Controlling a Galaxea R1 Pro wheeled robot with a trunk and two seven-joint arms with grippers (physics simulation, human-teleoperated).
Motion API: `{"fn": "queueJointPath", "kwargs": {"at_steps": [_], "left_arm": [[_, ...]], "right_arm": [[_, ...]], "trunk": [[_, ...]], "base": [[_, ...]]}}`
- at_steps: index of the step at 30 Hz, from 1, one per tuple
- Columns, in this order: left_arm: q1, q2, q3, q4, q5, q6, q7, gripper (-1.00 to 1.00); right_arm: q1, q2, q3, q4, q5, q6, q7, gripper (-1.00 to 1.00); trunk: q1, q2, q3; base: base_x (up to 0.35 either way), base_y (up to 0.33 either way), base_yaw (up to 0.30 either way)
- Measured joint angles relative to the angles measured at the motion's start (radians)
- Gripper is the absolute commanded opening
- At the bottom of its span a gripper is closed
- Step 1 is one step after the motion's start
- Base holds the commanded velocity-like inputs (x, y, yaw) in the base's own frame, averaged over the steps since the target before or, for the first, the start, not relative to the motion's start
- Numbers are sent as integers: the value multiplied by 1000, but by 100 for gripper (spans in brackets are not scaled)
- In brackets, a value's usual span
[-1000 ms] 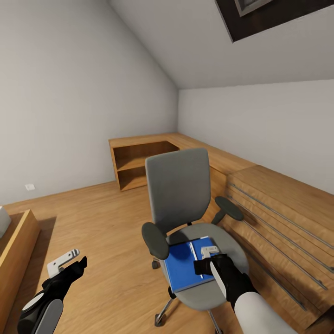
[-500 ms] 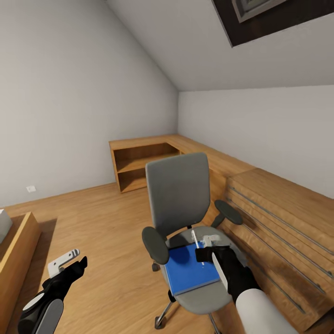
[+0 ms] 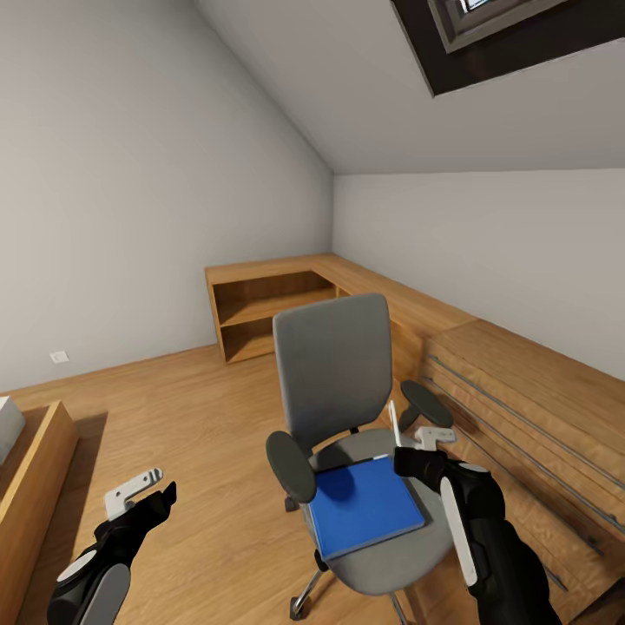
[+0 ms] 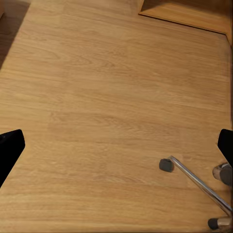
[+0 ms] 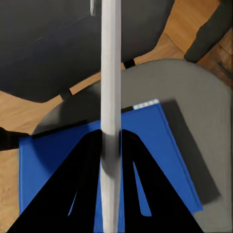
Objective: In the bedroom, organize the workspace by keeping the computer under the desk, ensuring the monitor is on the desk, placing the keyboard on the desk next to the monitor, placing the mouse on the desk next to the keyboard, moving the folder from the swivel chair onto the desk next to the mouse, stacking the notebook on top of the folder with the pen on top of the notebook, and positioning the swivel chair next to the desk.
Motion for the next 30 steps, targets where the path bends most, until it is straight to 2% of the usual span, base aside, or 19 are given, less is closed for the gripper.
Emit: {"fn": "queueJointPath", "kwargs": {"at_steps": [5, 11, 13, 14, 16, 20, 21, 22, 23, 24, 28, 29, 30], "left_arm": [[1, 0, -29, 0, 0, 1, 0, 100], [2, 0, -45, 0, 0, 2, -1, 100], [2, 0, -46, 0, 0, 2, -1, 100], [2, 0, -48, 0, 0, 2, -1, 100], [2, 0, -48, 1, 0, 2, -1, 100], [2, 0, -48, 1, 0, 2, 0, 100], [1, 0, -49, 2, -1, 2, 0, 100], [1, 0, -49, 2, -1, 2, 1, 100], [2, -1, -88, 2, 0, 5, 6, 100], [2, -1, -103, 2, -1, 6, 16, 100], [2, 0, -167, 2, -1, 6, 75, 100], [2, 1, -215, 1, 1, 4, 124, 100], [2, 1, -220, 1, 0, 4, 129, 100]], "right_arm": [[20, -1, -26, -52, -47, 50, 3, -100], [23, -1, -37, -73, -55, 61, 4, -100], [23, -1, -61, -78, -56, 62, 5, -100], [23, 2, -109, -83, -61, 59, 7, -100], [23, 4, -134, -88, -74, 54, 8, -100], [23, 5, -158, -95, -85, 53, 10, -100], [23, 4, -183, -100, -109, 50, 12, -100], [23, 4, -186, -101, -114, 50, 12, -100], [23, 5, -234, -101, -112, 50, 12, -100], [23, 5, -246, -101, -117, 50, 12, -100], [23, 6, -266, -101, -119, 51, 12, -100], [23, 6, -272, -101, -118, 50, 14, -100], [23, 6, -273, -101, -119, 50, 15, -100]], "trunk": [[-19, 35, 16], [-42, 77, 34], [-49, 91, 41], [-53, 98, 44], [-61, 112, 50], [-76, 140, 63], [-80, 147, 66], [-84, 154, 70], [-88, 161, 74], [-92, 168, 77], [-107, 196, 90], [-111, 203, 93], [-115, 210, 96]], "base": [[-1, 0, 0], [-163, 0, 0], [-302, 0, 0], [-322, 0, 0], [-329, 0, 0], [-205, 0, -35], [-13, 0, -184], [-1, 0, -264], [-1, 0, -274], [0, 0, -271], [0, 0, -118], [0, 0, -18], [0, 0, -11]]}}
